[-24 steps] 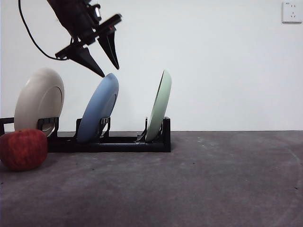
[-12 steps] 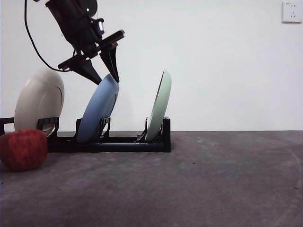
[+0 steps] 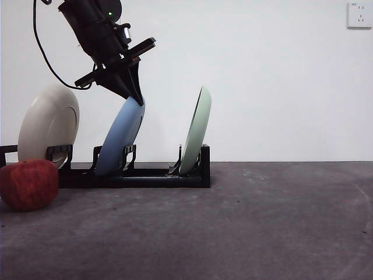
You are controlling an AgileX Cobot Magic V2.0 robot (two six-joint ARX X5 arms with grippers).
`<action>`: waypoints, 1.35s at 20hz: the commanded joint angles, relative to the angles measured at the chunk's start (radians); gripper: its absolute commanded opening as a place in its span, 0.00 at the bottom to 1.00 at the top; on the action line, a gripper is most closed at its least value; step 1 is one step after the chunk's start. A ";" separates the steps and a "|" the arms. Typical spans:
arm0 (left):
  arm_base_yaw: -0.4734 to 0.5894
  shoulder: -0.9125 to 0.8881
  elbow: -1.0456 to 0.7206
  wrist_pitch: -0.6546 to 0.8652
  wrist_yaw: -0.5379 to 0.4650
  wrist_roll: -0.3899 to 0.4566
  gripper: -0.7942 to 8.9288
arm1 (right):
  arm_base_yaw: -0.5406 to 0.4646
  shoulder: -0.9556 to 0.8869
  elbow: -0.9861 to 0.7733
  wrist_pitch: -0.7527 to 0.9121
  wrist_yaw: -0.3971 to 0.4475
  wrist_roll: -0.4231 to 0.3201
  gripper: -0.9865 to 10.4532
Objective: Take the blue plate from the plate rack,put the plate on the table,take the apple from the table,put the apple in the plate
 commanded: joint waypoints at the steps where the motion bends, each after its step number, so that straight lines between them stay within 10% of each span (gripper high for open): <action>1: 0.002 0.006 0.015 -0.024 -0.002 -0.008 0.08 | 0.001 0.000 0.002 0.000 0.002 -0.011 0.09; 8: 0.003 0.006 0.178 -0.114 0.027 -0.007 0.08 | 0.001 0.000 0.002 -0.002 0.002 -0.011 0.09; 15: -0.012 0.003 0.331 -0.287 0.263 0.031 0.08 | 0.001 0.000 0.002 -0.002 0.002 -0.011 0.09; 27: -0.221 -0.199 0.325 -0.367 0.091 0.135 0.08 | 0.001 0.000 0.002 -0.021 0.003 -0.013 0.09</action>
